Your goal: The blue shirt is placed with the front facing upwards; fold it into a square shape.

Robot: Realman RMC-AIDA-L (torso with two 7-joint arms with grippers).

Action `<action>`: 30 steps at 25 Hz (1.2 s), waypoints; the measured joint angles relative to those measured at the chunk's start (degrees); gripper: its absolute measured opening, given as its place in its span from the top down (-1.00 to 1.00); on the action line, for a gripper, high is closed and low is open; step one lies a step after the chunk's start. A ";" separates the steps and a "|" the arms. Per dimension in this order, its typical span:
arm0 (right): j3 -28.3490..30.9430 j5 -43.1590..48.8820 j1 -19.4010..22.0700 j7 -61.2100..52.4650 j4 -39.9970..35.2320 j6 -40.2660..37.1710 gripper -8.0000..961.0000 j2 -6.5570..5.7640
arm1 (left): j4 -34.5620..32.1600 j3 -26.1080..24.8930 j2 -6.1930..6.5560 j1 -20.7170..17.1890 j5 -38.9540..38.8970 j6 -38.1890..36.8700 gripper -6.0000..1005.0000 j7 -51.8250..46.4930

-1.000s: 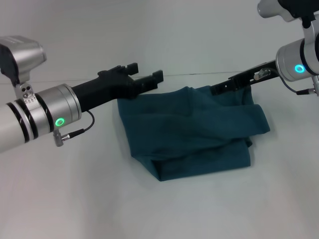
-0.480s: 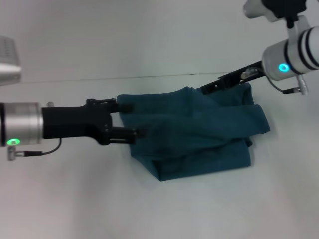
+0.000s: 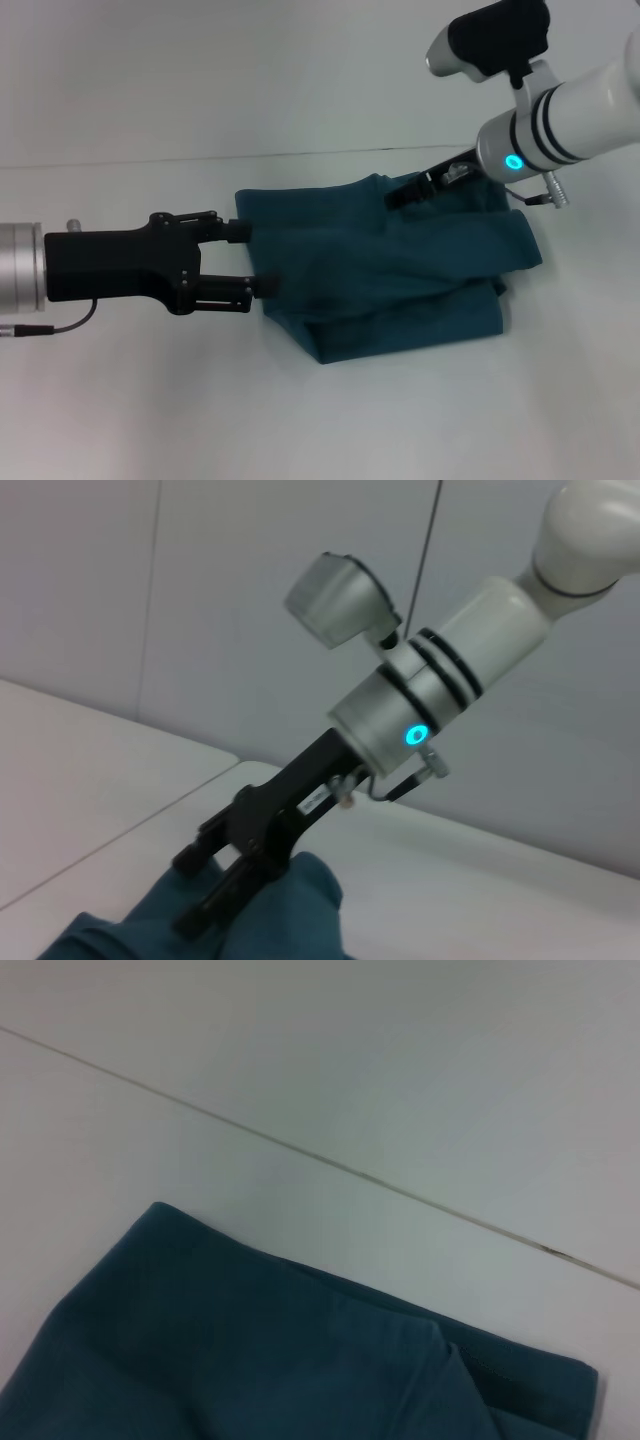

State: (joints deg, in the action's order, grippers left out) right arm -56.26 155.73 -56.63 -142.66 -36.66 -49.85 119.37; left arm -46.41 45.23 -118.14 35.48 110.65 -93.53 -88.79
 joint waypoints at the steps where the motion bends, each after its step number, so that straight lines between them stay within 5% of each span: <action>1: -0.64 -0.01 -0.21 -0.36 0.65 0.73 -0.91 0.06 | 0.00 -0.12 0.00 0.00 0.00 -0.41 -0.73 0.00; 15: -3.27 -0.35 -1.29 -0.95 8.52 9.55 -0.91 0.54 | -0.91 -0.23 -0.38 -0.59 -0.70 -1.87 -0.72 0.27; 20: -5.00 -0.44 -1.39 -0.95 9.75 10.51 -0.66 0.80 | -0.96 -0.23 -0.50 -0.71 -0.80 -1.45 -0.72 0.34; 30: -6.85 -0.18 -1.44 -2.50 9.00 11.95 0.21 0.53 | -0.96 -0.46 -0.52 -0.85 -1.04 -1.17 -0.72 0.46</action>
State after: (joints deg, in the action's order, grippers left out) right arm -63.10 155.55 -58.08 -145.16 -27.66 -37.90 119.89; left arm -47.37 44.76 -118.66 34.62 109.61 -94.70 -88.33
